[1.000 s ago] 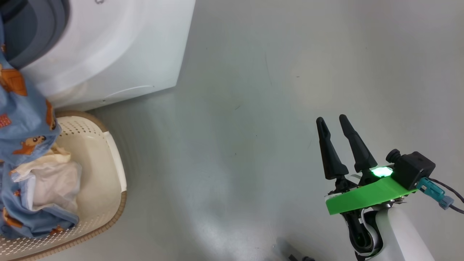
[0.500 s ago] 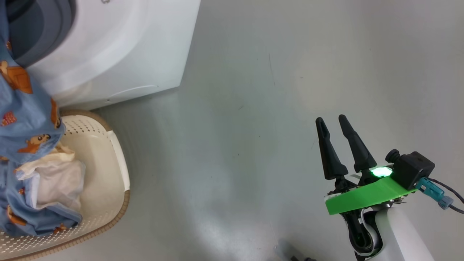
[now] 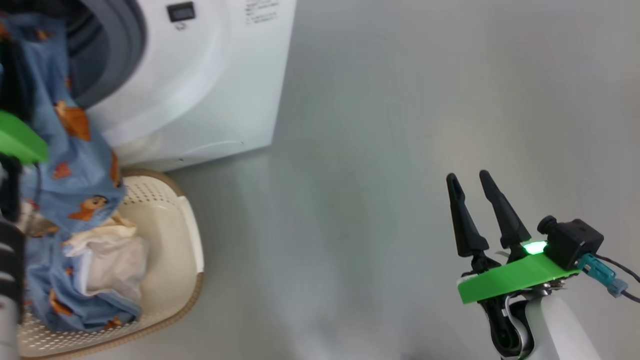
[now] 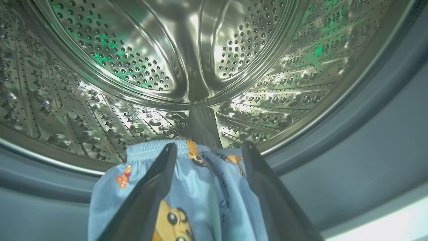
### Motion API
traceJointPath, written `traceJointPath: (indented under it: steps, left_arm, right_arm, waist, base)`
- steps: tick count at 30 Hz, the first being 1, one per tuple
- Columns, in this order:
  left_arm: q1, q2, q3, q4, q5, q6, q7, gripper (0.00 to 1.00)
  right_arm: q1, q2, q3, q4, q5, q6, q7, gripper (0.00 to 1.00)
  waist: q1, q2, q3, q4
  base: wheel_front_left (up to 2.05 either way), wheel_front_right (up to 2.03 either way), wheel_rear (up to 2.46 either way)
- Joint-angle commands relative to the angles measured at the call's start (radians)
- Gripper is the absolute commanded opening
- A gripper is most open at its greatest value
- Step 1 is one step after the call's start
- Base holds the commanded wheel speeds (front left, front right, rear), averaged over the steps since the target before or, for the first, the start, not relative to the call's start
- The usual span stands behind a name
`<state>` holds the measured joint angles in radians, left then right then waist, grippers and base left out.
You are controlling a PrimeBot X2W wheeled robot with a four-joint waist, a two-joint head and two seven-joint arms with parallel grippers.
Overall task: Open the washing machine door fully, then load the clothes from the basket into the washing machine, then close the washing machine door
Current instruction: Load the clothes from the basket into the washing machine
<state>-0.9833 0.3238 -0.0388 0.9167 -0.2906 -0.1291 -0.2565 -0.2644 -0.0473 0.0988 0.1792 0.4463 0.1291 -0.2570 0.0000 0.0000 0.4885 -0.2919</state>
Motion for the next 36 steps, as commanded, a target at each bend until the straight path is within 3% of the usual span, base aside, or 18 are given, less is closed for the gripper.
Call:
traceJointPath:
  steps: [1,16,36]
  left_arm:
    - [0.037,0.034,0.028,-0.042,-0.007,-0.001,-0.005,1.0]
    - [0.399,-0.105,0.122,-0.225,0.04,-0.001,-0.005,1.0]
    - [0.762,-0.157,0.182,-0.438,0.088,-0.002,-0.005,1.0]
  right_arm:
    - [0.027,-0.003,0.012,-0.015,-0.014,0.002,-0.005,1.0]
    - [0.124,-0.072,-0.013,0.035,-0.036,0.002,-0.005,1.0]
    - [0.244,-0.152,-0.044,0.039,-0.014,0.002,-0.005,1.0]
  waist:
    - [0.0,0.0,-0.045,0.038]
    - [0.0,0.0,-0.249,0.145]
    - [0.0,0.0,-0.397,0.223]
  base:
    - [0.0,0.0,0.0]
    - [0.0,0.0,0.0]
    - [0.0,0.0,0.0]
